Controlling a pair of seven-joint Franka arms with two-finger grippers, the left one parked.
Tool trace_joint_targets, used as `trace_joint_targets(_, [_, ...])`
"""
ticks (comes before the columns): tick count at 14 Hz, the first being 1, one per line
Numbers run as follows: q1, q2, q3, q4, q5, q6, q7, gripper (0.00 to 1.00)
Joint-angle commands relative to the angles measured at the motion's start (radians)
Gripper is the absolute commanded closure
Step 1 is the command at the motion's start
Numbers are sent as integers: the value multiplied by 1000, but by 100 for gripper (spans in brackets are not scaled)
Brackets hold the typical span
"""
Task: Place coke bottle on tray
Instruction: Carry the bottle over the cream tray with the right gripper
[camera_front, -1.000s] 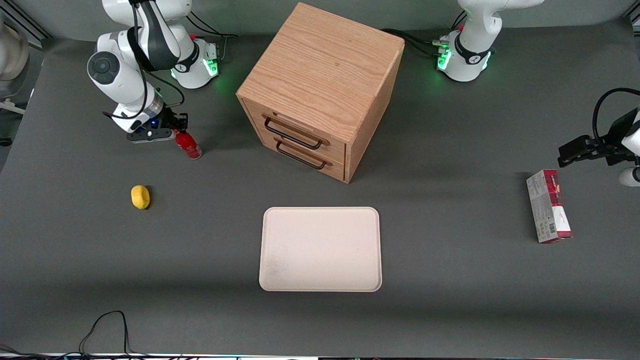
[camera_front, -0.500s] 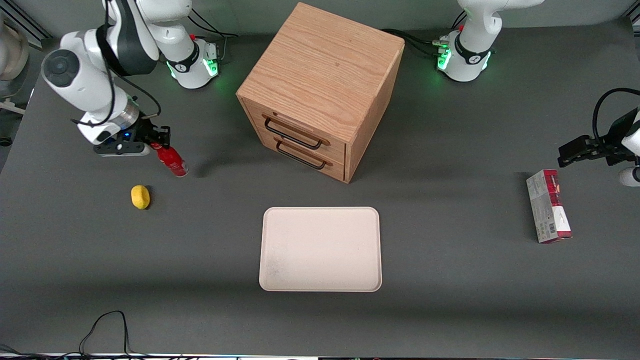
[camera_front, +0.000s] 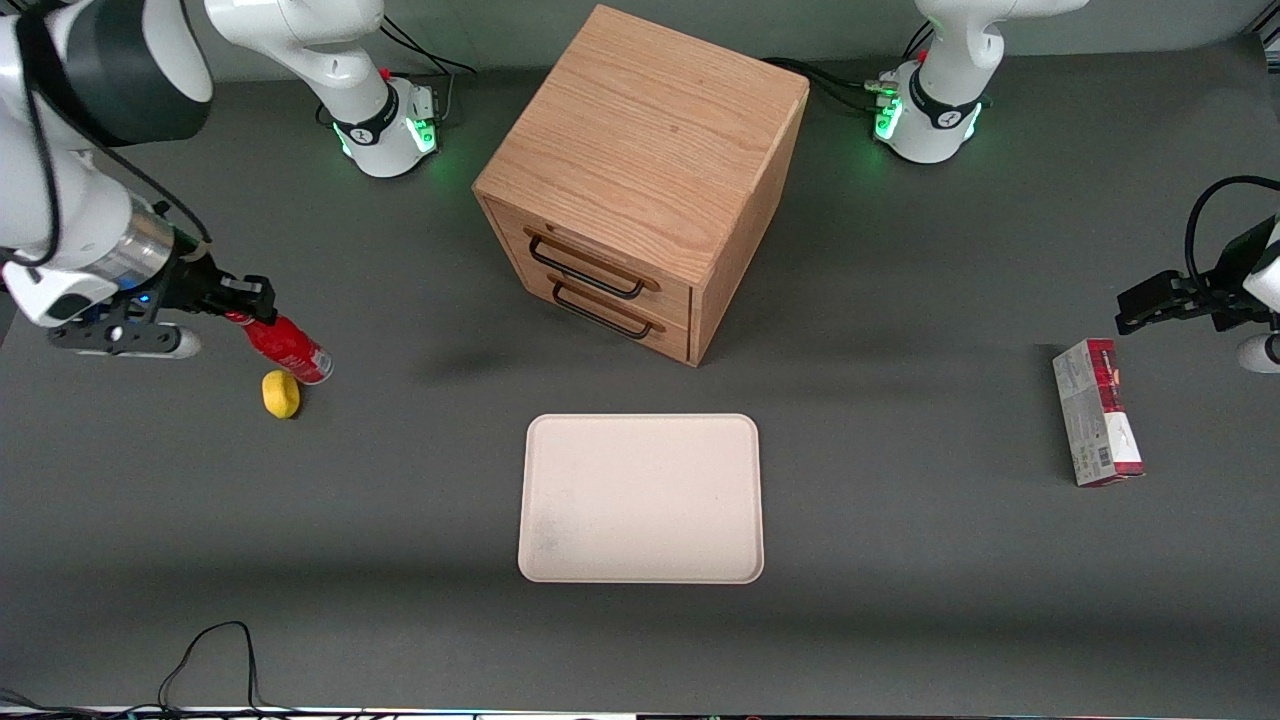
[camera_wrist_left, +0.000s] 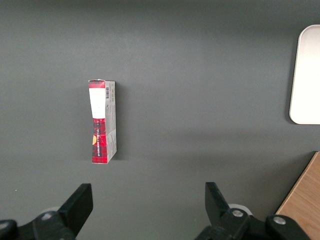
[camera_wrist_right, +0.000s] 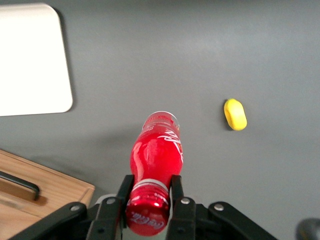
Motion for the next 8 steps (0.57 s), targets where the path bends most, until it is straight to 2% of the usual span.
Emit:
trace_joint_targets(1, [-21,115,37,223,65,-84,77,100])
trace_joint_targets(3, [-74,180,152,326,68,-94,143,100])
trace_joint_targets(6, [-81,297,293,435,45,-66,300,100])
trace_joint_targets(7, [-76,361,374,469,-16,-14,398,100])
trace_joint_targets(8, [-70,430,449,486,-114,48,495,100])
